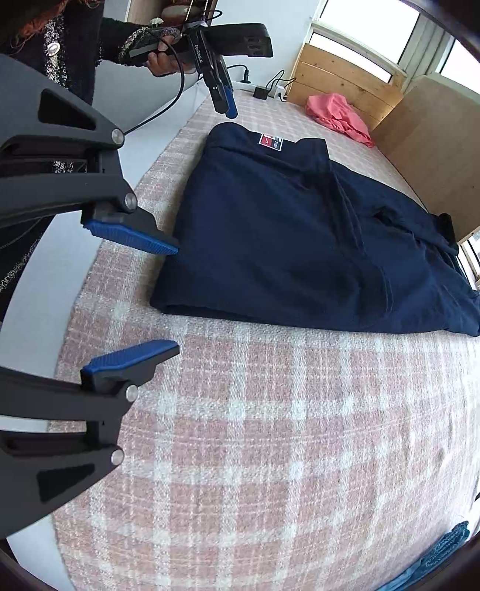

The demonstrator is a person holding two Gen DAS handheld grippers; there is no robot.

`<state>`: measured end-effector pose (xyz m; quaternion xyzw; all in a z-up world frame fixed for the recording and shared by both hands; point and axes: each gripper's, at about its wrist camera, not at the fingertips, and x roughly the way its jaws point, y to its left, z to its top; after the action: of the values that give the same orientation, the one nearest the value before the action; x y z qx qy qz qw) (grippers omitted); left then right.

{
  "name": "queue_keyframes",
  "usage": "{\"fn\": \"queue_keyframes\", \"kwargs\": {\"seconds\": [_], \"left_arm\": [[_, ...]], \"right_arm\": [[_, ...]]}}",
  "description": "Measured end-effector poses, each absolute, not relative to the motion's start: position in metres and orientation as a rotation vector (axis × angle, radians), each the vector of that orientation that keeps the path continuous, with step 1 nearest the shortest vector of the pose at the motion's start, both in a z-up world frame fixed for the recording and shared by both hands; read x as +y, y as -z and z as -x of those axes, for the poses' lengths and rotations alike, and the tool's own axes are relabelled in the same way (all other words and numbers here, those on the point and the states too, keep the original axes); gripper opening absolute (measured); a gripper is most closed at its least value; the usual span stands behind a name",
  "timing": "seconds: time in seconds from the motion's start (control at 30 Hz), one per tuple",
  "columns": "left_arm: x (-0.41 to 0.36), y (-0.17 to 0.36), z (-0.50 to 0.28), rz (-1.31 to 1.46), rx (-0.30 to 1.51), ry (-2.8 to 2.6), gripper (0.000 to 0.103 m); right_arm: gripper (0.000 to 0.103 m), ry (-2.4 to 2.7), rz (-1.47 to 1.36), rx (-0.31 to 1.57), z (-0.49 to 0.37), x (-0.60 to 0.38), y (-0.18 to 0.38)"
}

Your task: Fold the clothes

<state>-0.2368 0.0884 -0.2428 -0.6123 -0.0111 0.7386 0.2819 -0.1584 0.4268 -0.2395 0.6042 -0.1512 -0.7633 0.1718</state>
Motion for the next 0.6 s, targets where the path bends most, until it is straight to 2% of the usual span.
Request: {"fn": "queue_keyframes", "kwargs": {"seconds": [0.03, 0.17, 0.2, 0.33, 0.6], "left_arm": [[0.093, 0.246, 0.236, 1.637, -0.002, -1.974, 0.046], [0.108, 0.255, 0.233, 1.616, 0.069, -1.924, 0.016], [0.111, 0.257, 0.232, 1.607, 0.082, -1.922, 0.013], [0.116, 0.256, 0.232, 1.581, 0.119, -1.919, 0.006], [0.119, 0.252, 0.234, 1.584, 0.165, -1.902, 0.006]], "right_arm": [[0.048, 2.177, -1.709, -0.389, 0.158, 0.424, 0.239], [0.048, 2.218, -1.663, -0.269, 0.157, 0.415, 0.236], [0.048, 2.221, -1.655, -0.248, 0.157, 0.414, 0.236], [0.048, 2.230, -1.629, -0.163, 0.156, 0.407, 0.234], [0.048, 2.244, -1.628, -0.118, 0.145, 0.404, 0.234]]}}
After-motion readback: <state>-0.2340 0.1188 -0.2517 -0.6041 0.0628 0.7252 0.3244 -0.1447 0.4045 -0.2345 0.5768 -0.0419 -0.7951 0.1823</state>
